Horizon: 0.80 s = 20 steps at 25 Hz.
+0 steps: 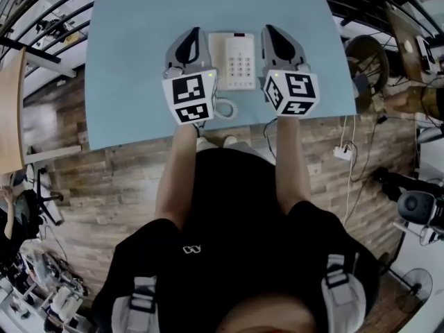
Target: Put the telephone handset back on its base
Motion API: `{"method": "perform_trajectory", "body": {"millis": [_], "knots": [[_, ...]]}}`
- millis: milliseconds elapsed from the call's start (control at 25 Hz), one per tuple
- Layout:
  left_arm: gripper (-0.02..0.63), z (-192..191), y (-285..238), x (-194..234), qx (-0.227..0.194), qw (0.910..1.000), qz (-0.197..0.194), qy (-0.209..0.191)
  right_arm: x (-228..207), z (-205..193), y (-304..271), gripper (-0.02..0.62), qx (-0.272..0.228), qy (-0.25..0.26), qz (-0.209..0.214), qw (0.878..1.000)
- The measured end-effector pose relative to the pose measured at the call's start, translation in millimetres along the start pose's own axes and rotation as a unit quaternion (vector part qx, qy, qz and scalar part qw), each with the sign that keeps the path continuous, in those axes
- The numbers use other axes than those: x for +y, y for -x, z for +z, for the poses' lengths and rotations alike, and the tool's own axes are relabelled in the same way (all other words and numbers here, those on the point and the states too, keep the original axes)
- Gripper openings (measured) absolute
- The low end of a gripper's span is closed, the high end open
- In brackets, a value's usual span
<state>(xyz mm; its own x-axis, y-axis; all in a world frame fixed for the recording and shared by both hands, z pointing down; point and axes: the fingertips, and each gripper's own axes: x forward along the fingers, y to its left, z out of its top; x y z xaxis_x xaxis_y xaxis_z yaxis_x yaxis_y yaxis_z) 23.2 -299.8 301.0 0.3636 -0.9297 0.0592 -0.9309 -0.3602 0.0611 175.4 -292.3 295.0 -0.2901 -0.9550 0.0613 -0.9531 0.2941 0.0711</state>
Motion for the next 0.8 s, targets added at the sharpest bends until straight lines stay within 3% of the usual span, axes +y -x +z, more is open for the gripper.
{"method": "perform_trajectory", "body": {"millis": [360,800], "knots": [[0.0,3.4,2.3,-10.6,-0.005,1.0,0.003,-0.004,-3.4,20.8,10.7,-0.005,-0.02,0.013,0.009,1.0],[0.0,-6.3,2.5,-18.4,0.007,1.0,0.005,-0.004,-2.1,14.6,13.2,-0.005,-0.012,0.015,0.027,0.999]]}}
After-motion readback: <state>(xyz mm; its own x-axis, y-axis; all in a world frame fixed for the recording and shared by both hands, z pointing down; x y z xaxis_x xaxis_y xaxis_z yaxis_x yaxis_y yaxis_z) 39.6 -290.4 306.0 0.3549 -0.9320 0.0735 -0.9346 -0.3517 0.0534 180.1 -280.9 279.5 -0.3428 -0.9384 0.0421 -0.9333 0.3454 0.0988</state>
